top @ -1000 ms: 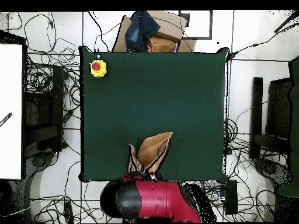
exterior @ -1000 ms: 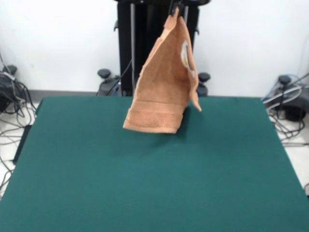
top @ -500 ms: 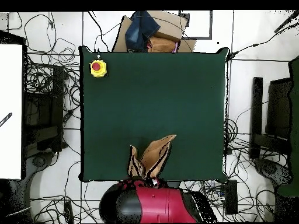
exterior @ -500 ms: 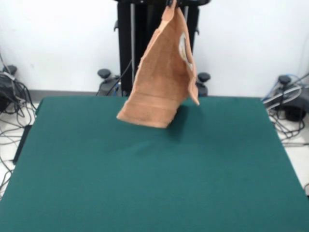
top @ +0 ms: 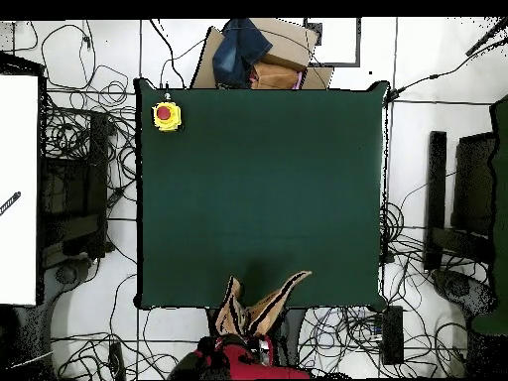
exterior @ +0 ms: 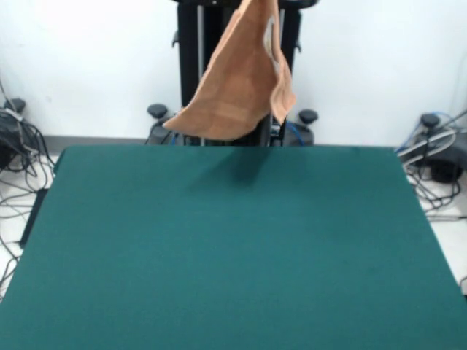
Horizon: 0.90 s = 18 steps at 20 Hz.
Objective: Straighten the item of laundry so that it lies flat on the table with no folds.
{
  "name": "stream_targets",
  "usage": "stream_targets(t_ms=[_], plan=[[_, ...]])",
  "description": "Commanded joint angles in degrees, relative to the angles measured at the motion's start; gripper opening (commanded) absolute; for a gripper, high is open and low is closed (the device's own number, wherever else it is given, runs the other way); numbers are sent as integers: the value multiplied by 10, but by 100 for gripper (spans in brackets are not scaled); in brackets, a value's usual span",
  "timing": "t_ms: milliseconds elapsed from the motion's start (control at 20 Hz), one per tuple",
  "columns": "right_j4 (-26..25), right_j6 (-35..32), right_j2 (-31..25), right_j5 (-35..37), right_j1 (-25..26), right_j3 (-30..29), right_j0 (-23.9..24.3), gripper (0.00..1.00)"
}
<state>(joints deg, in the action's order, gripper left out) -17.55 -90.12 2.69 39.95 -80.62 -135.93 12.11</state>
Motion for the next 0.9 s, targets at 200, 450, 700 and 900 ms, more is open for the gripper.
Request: stream_targets(t_ms=[200, 450, 700, 900], plan=[[-91, -47, -23, -88, 133, -37, 6, 0], [-139, -147, 6, -164, 266, 40, -36, 0], [-113, -177, 35, -266, 405, 129, -70, 0], [-92, -152, 46, -287, 476, 180, -82, 0]])
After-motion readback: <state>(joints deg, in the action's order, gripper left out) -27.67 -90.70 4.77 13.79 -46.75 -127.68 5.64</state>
